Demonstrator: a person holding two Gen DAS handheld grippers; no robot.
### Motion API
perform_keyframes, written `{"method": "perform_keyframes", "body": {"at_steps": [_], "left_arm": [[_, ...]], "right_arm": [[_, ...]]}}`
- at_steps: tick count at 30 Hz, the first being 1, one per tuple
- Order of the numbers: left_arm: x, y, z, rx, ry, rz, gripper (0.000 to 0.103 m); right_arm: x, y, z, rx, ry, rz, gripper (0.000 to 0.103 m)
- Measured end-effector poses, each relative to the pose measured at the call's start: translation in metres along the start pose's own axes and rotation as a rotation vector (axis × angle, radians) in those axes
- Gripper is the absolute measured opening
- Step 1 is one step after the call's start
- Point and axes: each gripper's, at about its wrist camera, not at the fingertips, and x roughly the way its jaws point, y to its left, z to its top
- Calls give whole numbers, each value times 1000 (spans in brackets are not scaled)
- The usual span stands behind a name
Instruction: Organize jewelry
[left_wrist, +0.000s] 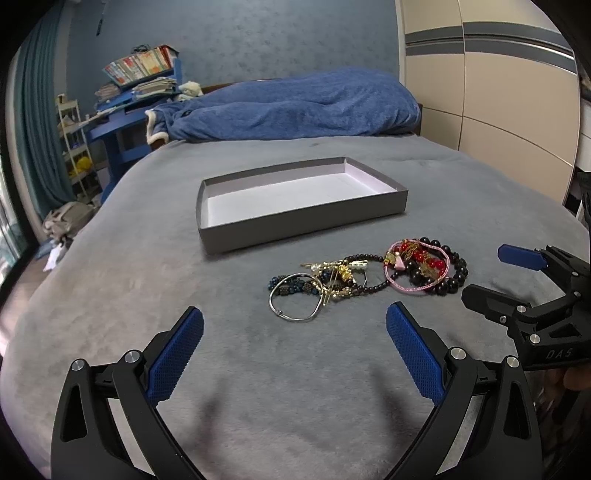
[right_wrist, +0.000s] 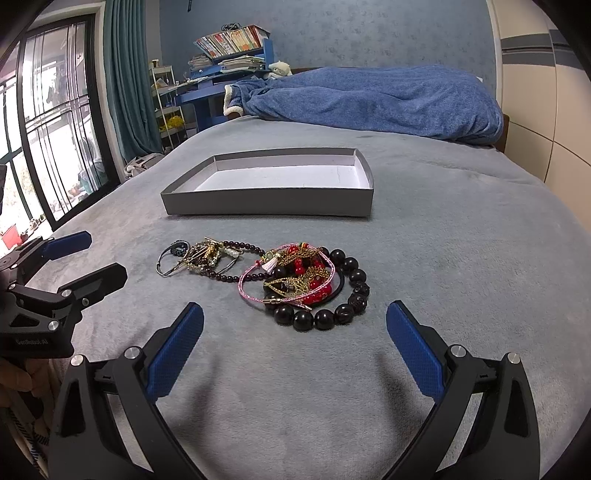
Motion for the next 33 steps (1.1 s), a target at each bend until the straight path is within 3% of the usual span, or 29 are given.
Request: {"method": "perform_keyframes", "body": {"at_steps": [33], "left_arm": [[8, -4, -1, 0, 18, -32, 98]], "right_arm": [[0, -4, 0, 32, 16, 26, 98]]}}
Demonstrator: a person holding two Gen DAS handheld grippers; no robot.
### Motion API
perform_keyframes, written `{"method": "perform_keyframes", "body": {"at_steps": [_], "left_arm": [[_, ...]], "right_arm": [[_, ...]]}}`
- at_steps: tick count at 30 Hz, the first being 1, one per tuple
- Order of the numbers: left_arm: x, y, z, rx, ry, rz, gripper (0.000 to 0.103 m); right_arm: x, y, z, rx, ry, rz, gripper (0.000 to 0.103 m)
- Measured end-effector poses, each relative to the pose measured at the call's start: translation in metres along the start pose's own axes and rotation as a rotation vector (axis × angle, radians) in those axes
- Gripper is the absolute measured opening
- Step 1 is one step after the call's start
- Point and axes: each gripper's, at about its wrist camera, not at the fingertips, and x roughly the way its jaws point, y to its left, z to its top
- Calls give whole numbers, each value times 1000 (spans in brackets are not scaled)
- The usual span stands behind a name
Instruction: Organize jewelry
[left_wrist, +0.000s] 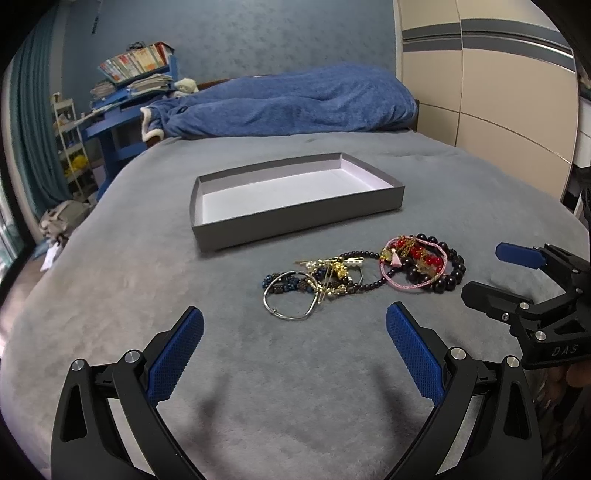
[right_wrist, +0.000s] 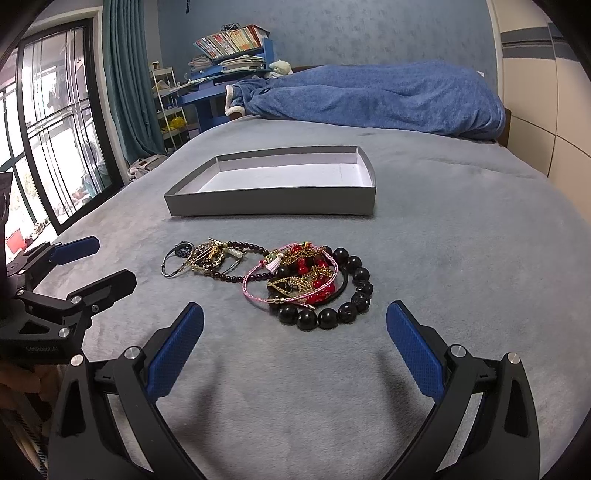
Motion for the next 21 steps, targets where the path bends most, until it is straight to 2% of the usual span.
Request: {"method": "perform_keyframes", "body": {"at_steps": [8, 15, 17, 21], "left_arm": [[9, 6, 8, -30, 50, -111, 98], [23, 10, 16, -21, 94, -130, 96], [29, 12, 20, -21, 107, -128, 94], [48, 18, 25, -11, 162, -131, 82]], "right_arm": [[0, -7, 1, 43, 19, 10, 98], [1, -8, 2, 46, 22, 15, 98], [2, -8, 1, 47, 26, 15, 98], [2, -9, 0, 47, 30, 12, 98]]}}
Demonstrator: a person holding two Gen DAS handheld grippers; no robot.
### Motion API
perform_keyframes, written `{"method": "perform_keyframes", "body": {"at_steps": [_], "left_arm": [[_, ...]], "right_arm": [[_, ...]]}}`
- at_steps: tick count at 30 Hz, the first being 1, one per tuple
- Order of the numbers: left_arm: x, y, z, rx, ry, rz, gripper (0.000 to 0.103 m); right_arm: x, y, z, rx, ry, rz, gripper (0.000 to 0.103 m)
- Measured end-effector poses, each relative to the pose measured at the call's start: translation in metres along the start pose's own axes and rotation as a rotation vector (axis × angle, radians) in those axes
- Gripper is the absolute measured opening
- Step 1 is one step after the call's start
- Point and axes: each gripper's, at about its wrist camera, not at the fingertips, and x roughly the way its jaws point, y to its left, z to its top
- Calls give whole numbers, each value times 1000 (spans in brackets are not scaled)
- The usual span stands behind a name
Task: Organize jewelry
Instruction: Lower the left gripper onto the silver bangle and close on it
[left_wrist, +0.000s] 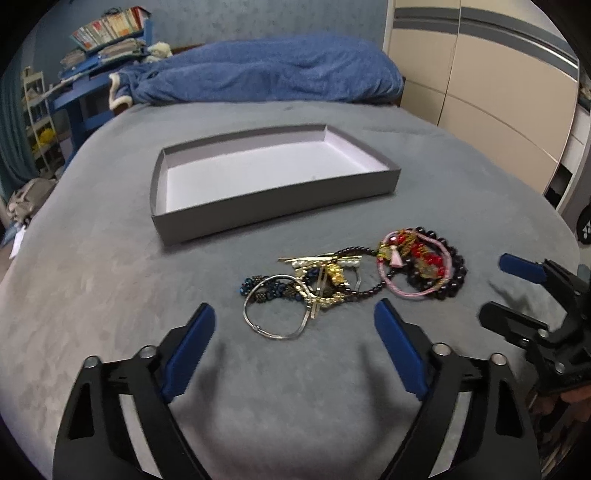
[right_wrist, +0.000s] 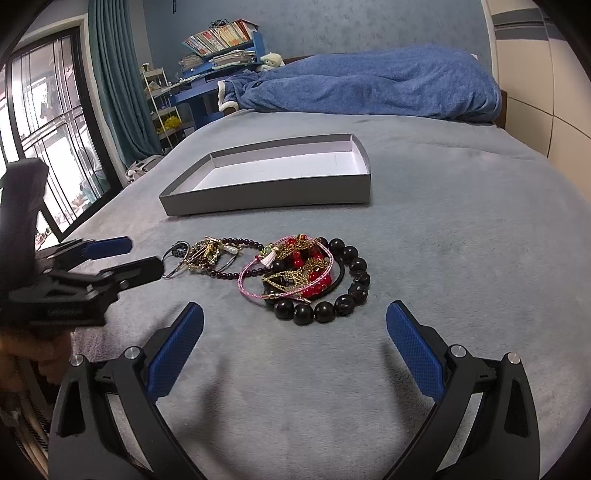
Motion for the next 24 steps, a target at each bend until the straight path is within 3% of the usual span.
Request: {"method": "perform_keyframes", "body": {"at_steps": [8, 13, 19, 24], "left_arm": [[30, 11, 7, 32, 101, -3, 76], [34, 13, 7, 42, 107, -5, 49], [23, 11, 3, 66, 78, 2, 48], [11, 15, -4, 23, 74, -14, 48]], "right_arm": [[1, -4, 1, 16, 2, 6, 98], [0, -5, 1, 17, 1, 8, 98], [0, -7, 3, 35, 1, 9, 98], [1, -7, 4, 44, 0, 11, 98]]}}
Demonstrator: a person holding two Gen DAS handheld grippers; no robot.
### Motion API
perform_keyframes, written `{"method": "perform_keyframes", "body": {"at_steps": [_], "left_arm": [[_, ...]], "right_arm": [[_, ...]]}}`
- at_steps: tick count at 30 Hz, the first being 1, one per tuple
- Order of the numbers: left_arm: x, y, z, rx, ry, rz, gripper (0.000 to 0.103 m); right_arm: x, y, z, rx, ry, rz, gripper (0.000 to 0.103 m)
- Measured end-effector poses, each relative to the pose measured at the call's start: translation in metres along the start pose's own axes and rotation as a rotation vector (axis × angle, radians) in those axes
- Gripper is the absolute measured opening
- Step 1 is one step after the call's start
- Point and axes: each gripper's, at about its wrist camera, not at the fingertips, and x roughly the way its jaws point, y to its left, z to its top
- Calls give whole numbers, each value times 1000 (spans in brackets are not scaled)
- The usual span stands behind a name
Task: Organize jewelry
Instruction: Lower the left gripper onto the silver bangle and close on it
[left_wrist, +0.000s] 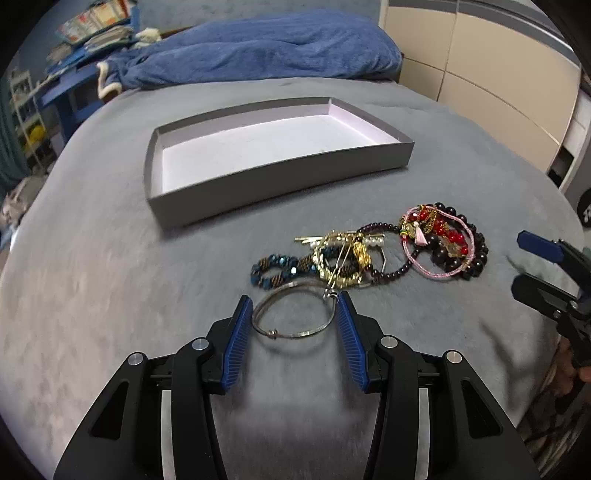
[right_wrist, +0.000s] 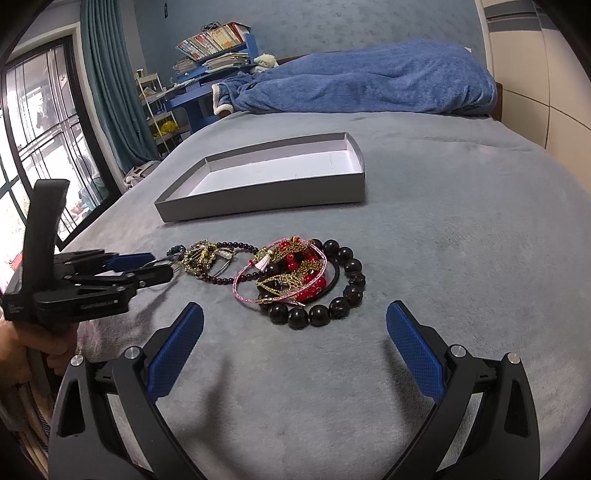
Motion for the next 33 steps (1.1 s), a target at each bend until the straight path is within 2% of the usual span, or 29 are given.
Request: {"method": "perform_keyframes", "body": {"at_steps": [6, 14, 18, 20, 26, 33], "left_arm": [[-4, 2, -3, -14, 8, -7, 48], [6, 4, -3, -11, 30, 3, 48], [9, 4, -4, -8, 41, 3, 48], [11, 5, -5, -10, 43, 2, 49], [16, 8, -4, -21, 39, -4, 53], [16, 7, -4, -26, 42, -1, 49]], "right_arm": [[4, -5, 5, 36, 46, 22, 98], [11, -3, 12, 0, 61, 21, 97], [19, -3, 19, -18, 72, 11, 75], [21, -3, 23, -19, 70, 13, 72], [22, -2, 24, -16, 62, 23, 72], [21, -7, 25, 5, 65, 29, 59]]}}
